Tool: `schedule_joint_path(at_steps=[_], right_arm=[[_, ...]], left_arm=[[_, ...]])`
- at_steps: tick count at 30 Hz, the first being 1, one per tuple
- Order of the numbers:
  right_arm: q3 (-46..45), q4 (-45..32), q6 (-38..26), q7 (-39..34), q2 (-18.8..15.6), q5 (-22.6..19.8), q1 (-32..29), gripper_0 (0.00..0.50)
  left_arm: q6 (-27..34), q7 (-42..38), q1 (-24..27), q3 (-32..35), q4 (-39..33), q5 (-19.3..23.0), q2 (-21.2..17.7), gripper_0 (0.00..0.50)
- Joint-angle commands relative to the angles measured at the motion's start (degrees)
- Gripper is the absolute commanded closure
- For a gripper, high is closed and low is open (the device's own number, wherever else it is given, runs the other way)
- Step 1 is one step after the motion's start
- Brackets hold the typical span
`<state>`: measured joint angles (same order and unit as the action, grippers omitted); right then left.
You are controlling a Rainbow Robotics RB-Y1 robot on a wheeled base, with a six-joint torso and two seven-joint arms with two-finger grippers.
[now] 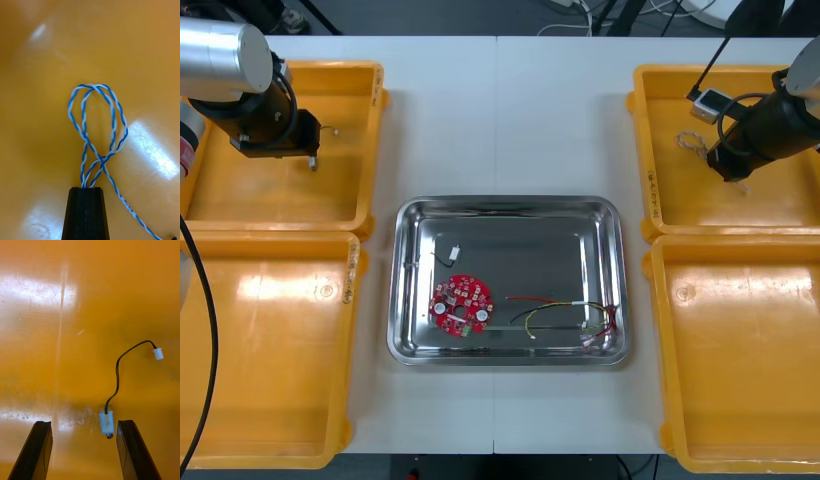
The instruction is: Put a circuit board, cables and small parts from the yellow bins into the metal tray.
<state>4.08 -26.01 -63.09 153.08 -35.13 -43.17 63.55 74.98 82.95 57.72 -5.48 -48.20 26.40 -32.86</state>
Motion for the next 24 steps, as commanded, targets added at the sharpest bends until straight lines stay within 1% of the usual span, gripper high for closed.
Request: schedule_joint_path(at_steps=[1, 3, 10, 14, 16, 21, 24], right_arm=[[0.8, -5.6, -5.1, 1.9, -2.1, -0.2, -0.8, 0.5], [0.6, -7.4, -7.7, 1.9, -2.7, 0.0, -0.8, 0.5], [0.4, -10.8, -12.3, 1.9, -3.7, 0.1, -0.8, 0.5], [0.2, -14.5, -16.4, 1.9, -4.6, 1.2, -0.8, 0.5], [0.1, -16.4, -18.6, 1.9, -5.0, 2.3, -0.8, 0.5], [-0.7, -24.2, -27.1, 1.9, -5.4, 7.6, -0.8, 0.5], [-0.7, -28.1, -31.1, 1.9, -5.4, 10.0, -0.8, 0.5]], left_arm=[[-2.4, 6.5, 3.5, 1.6, 0.7, -0.1, -1.4, 0.0], [-2.6, 6.6, 3.5, 1.5, 0.9, 0.2, -1.2, 0.0], [-3.0, 6.7, 3.5, 1.3, 0.9, 1.2, -0.8, 0.0], [-3.3, 6.5, 3.4, 1.2, 0.9, 1.6, -0.5, 0.0], [-3.3, 6.5, 3.5, 1.0, 0.9, 1.7, -0.4, 0.0], [-3.4, 6.3, 3.4, 0.2, 1.0, 2.0, 0.0, 0.0], [-3.3, 6.3, 3.3, 0.2, 1.0, 2.1, 0.3, 0.0]])
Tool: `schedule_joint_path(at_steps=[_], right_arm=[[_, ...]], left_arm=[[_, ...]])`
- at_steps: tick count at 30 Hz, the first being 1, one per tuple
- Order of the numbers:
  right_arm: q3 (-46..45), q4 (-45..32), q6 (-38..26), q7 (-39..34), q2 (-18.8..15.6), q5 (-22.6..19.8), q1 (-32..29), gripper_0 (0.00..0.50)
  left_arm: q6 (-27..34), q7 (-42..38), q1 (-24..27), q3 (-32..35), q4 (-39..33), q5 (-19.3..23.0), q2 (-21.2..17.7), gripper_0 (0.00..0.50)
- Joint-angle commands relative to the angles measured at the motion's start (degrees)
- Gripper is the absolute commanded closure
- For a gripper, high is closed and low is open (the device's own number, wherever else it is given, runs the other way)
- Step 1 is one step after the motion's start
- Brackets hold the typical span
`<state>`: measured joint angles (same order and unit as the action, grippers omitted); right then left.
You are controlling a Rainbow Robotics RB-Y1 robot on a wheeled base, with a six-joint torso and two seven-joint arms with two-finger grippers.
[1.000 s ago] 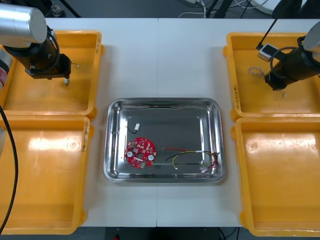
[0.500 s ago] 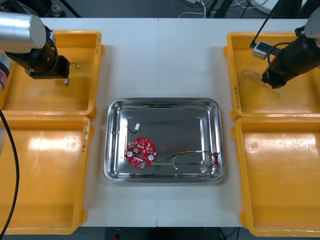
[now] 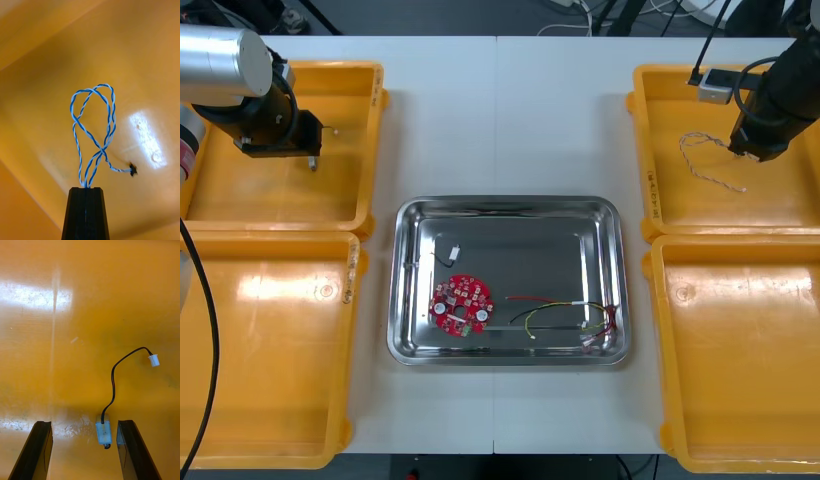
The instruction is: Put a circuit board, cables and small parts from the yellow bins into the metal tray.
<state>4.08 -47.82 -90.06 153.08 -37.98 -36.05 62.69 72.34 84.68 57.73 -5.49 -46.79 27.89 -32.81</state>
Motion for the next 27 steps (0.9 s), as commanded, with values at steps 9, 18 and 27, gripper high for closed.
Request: schedule_joint_path(at_steps=[9, 18, 27], right_arm=[[-3.9, -15.5, -16.2, 1.9, -2.5, 7.0, 0.0, 0.5], [-8.1, -22.1, -19.9, 1.9, -2.5, 7.8, 0.0, 0.5], [-9.2, -33.9, -19.9, 1.9, -2.5, 6.3, -3.3, 0.5]], left_arm=[[-0.7, 4.3, 3.2, -0.9, -0.2, 0.8, 1.1, 0.0], [-1.1, 4.2, 2.8, -1.5, -0.2, 0.8, 1.7, 0.0], [-2.8, 4.4, 1.4, -2.5, -0.2, 0.9, 1.9, 0.0]])
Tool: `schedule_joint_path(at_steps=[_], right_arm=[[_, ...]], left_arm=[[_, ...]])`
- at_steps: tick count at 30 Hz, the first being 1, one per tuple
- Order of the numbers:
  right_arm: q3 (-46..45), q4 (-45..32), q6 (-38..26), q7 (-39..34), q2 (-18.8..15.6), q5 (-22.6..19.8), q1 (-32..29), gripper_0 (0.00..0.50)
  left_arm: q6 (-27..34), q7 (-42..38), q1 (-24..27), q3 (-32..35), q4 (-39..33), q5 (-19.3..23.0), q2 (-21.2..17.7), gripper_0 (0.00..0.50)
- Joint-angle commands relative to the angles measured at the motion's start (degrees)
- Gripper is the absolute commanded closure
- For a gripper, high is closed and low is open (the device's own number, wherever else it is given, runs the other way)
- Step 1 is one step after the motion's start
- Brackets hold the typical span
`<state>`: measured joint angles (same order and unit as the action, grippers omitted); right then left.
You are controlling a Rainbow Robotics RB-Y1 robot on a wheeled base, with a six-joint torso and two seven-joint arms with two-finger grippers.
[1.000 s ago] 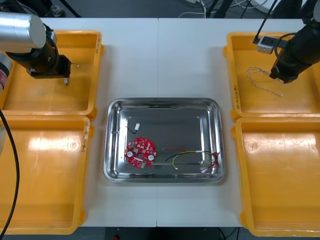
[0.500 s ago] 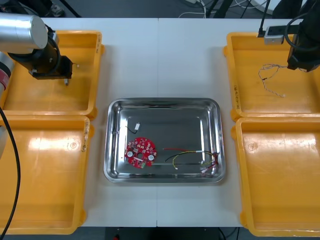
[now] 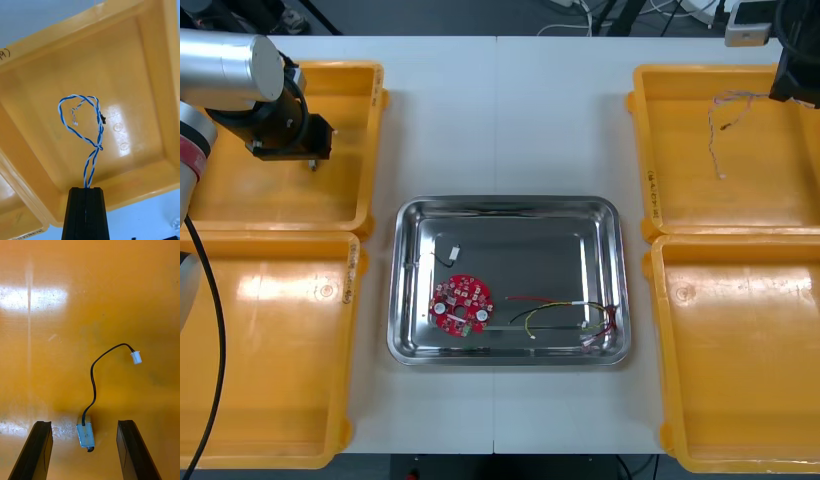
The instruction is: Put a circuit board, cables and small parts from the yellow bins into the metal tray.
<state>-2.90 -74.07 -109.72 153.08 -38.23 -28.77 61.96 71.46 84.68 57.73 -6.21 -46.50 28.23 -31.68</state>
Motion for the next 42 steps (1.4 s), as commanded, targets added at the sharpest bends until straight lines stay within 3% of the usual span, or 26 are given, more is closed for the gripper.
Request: schedule_joint_path(at_steps=[1, 7, 16, 20, 33, 42], right_arm=[[-2.2, -8.6, -0.3, 1.9, -2.3, -1.1, -2.9, 0.5], [-2.9, -18.1, -0.3, 1.9, -2.3, -3.5, -7.2, 0.5], [-5.0, -27.7, -0.3, -7.7, -2.3, -9.0, -11.8, 0.5], [-5.0, -34.7, -0.3, -14.2, -2.3, -10.8, -14.7, 0.5], [-3.6, -46.4, -0.3, -37.7, -2.3, -24.6, -16.4, 0.5], [3.6, -53.8, -0.3, -52.6, 0.3, -26.3, -17.2, 0.5]], left_arm=[[-2.1, 4.4, 1.4, -2.0, -0.5, 0.6, 0.7, 0.0], [-2.5, 4.3, 1.1, -2.4, -0.5, 1.0, 0.7, 0.0], [-2.6, 4.5, -0.1, -2.5, -0.6, 1.3, 0.7, 0.0], [-3.2, 4.6, -0.5, -2.5, -0.5, 1.3, 0.7, 0.0], [-4.8, 4.6, -2.4, -2.5, -0.5, 1.4, 0.7, 0.0], [-5.3, 4.7, -3.1, -2.5, -0.6, 1.6, 0.7, 0.0]])
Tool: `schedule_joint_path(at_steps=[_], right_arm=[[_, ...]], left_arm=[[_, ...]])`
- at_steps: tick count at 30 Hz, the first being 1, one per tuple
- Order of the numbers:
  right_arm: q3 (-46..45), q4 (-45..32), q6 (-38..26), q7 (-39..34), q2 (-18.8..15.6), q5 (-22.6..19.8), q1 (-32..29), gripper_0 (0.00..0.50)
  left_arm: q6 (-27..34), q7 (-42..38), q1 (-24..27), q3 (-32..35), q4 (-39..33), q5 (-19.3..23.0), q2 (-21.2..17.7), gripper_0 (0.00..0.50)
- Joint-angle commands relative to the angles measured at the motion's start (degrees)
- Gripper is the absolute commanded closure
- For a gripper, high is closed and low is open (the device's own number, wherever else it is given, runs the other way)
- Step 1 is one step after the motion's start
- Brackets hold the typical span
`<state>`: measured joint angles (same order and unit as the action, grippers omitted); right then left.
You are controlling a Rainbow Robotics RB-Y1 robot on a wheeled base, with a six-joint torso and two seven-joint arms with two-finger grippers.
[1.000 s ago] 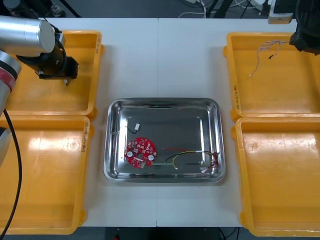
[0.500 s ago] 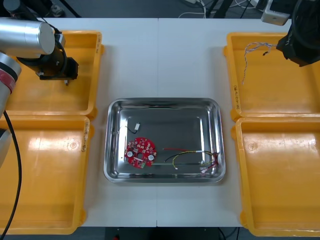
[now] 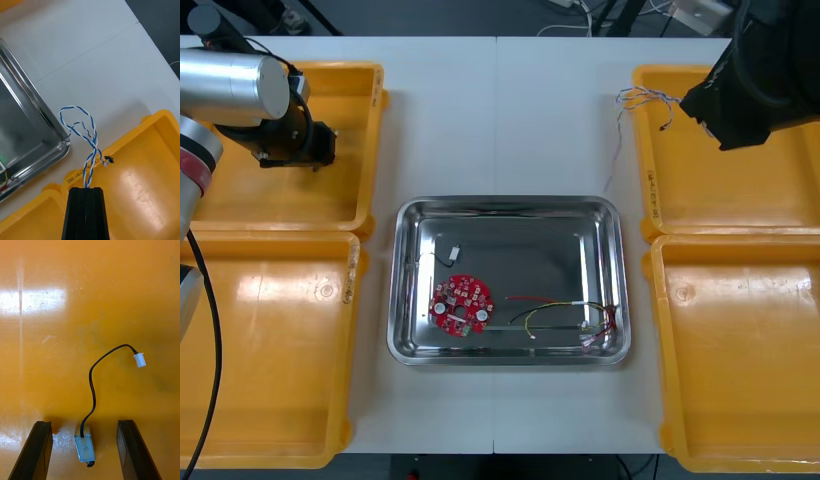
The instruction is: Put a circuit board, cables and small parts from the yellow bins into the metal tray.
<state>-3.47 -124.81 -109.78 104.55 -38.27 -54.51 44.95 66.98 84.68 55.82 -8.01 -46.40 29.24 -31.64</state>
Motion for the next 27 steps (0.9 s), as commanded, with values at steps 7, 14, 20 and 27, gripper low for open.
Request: schedule_joint_path(at_steps=[7, 14, 20, 27], right_arm=[[9.2, -3.4, -0.2, -5.8, 2.8, 2.6, -0.7, 0.5], [13.3, -4.0, -0.2, -4.6, 4.7, 9.4, -3.8, 0.5], [17.5, -3.9, -0.2, -3.5, 4.8, 16.0, -6.4, 0.5], [19.8, -1.7, -0.2, -2.5, 7.9, 21.0, -7.3, 0.5]], left_arm=[[-1.1, 4.7, -1.2, -0.7, -0.6, 0.6, 0.6, 0.0], [-1.2, 4.7, -1.2, -0.7, -0.6, 0.8, 0.6, 0.5], [-1.2, 4.4, -1.2, -1.1, -0.6, 1.1, 0.6, 0.5], [0.0, 4.3, -1.2, -1.2, -0.9, 0.6, 0.4, 0.5]])
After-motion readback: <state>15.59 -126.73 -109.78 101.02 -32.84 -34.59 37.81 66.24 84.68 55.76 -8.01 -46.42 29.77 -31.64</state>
